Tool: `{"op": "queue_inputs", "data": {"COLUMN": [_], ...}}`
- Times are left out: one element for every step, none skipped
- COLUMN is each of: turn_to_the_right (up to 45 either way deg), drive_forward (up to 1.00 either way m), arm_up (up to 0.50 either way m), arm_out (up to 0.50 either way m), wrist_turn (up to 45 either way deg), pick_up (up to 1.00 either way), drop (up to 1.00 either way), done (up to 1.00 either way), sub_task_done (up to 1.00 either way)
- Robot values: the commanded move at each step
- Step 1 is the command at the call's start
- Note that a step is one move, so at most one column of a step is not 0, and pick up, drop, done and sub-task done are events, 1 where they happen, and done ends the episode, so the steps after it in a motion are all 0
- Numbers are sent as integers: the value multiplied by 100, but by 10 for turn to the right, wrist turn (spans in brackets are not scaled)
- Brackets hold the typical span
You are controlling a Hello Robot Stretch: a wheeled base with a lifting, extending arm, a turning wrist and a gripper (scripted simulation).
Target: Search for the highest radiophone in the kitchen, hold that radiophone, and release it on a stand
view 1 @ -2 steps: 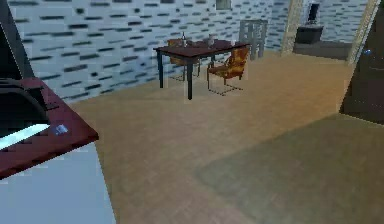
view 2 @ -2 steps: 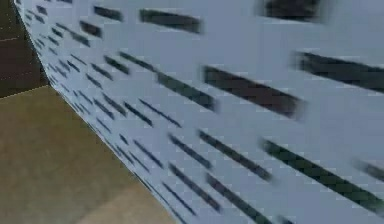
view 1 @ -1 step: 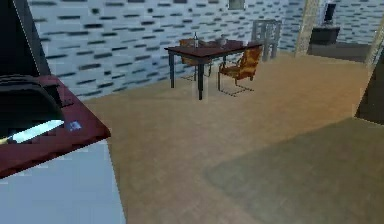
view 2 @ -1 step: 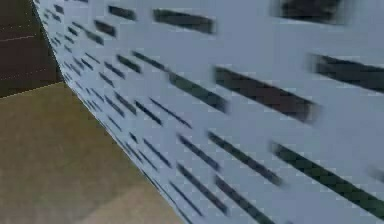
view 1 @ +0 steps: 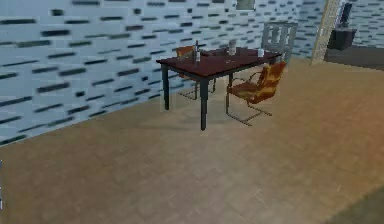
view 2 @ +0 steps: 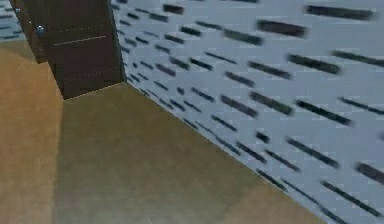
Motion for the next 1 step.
{"op": "queue_inputs", "data": {"turn_to_the_right": [-60], "drive_forward": [0], "arm_up": [0], "arm_out": [0], "wrist_turn": [0], "pick_up": [0], "drop": [0], "done": [0], "sub_task_done": [0]}}
